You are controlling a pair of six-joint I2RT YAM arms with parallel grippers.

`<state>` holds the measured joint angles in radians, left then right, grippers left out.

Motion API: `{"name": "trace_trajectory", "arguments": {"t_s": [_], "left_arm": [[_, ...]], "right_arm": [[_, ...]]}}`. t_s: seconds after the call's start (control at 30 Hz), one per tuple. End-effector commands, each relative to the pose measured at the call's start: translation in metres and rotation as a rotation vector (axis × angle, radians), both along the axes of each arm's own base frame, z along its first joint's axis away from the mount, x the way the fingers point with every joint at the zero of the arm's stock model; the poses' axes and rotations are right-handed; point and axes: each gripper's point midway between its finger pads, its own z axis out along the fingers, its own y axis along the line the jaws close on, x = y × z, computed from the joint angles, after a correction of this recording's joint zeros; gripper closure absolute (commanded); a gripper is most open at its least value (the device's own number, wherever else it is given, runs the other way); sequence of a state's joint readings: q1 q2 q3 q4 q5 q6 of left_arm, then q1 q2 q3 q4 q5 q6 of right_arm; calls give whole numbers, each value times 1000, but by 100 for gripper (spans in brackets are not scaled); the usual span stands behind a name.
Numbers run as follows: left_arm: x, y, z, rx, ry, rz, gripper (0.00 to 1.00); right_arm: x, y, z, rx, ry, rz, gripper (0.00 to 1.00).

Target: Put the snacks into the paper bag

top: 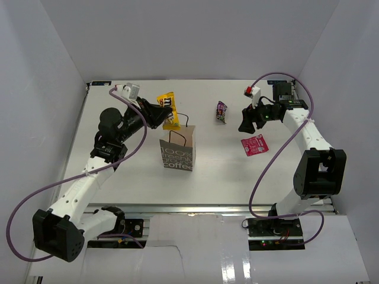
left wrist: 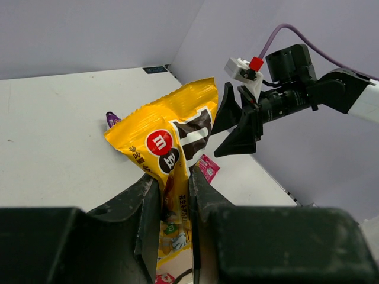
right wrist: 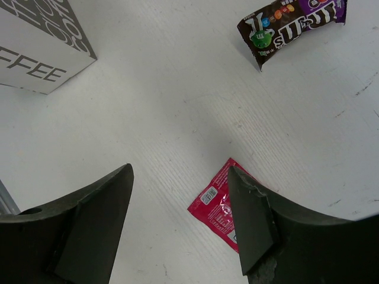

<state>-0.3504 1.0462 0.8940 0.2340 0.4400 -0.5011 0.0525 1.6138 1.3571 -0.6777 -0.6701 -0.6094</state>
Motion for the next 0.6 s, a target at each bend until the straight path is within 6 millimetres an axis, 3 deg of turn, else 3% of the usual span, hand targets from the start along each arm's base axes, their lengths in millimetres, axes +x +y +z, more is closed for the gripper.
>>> {"name": "trace_trajectory", "arguments": {"t_s": [0.0, 0.43, 0.57], "left_arm": [[2, -8, 19, -7, -76, -41, 73], [12, -23, -18, -4, 5, -98, 71], [7, -22, -25, -5, 19, -95, 61]], "right_arm": [[-1, 2, 12, 25, -43, 16, 29], [-3, 1, 10, 21, -40, 17, 29], [-2, 1, 9, 21, -38, 18, 29]]}}
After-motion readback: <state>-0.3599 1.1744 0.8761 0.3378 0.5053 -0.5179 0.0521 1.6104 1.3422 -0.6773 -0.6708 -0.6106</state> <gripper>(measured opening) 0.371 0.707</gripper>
